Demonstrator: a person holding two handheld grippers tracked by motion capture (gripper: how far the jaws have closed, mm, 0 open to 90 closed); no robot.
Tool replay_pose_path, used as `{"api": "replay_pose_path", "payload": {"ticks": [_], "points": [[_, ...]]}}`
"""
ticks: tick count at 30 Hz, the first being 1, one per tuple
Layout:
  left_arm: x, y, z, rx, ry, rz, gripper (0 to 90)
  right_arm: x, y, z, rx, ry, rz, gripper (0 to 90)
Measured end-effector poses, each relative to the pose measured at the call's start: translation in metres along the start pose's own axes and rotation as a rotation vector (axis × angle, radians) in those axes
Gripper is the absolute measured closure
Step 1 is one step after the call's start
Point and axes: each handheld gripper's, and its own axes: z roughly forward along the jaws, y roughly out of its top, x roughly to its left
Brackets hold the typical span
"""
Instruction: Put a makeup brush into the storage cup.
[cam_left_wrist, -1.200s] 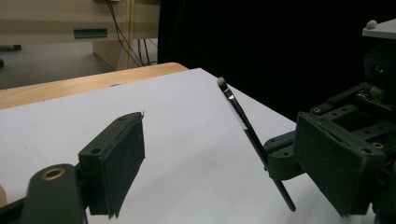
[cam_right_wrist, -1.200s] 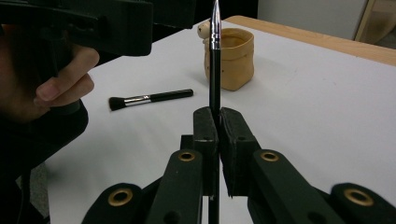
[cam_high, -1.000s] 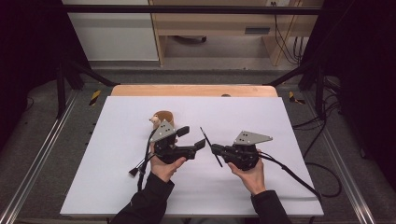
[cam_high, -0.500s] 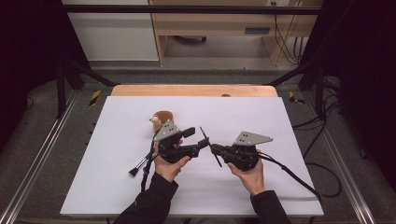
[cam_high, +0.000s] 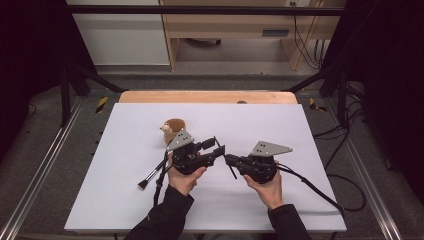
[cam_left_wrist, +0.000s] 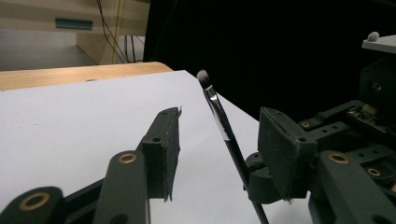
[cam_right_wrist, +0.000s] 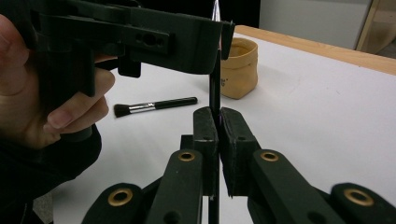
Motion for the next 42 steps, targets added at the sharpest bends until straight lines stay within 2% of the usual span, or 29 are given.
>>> {"api": "replay_pose_path", "payload": {"ticks": [9, 26, 42], "points": [[-0.0009, -0.0015, 0.0015, 0.002, -0.005, -0.032, 58.9, 0.0005, 0.0000, -0.0001, -0.005, 0.000, 0.000, 85.9], [-0.0034, -0.0041, 0.0031, -0.006, -0.016, -0.067, 76.0, 0.0015, 0.0001, 0.0002, -0.010, 0.001, -0.002, 85.9], [-0.0061, -0.0050, 0.0034, -0.013, -0.031, -0.086, 82.2, 0.0020, -0.0004, 0.0014, -0.006, 0.001, -0.007, 85.9]]}}
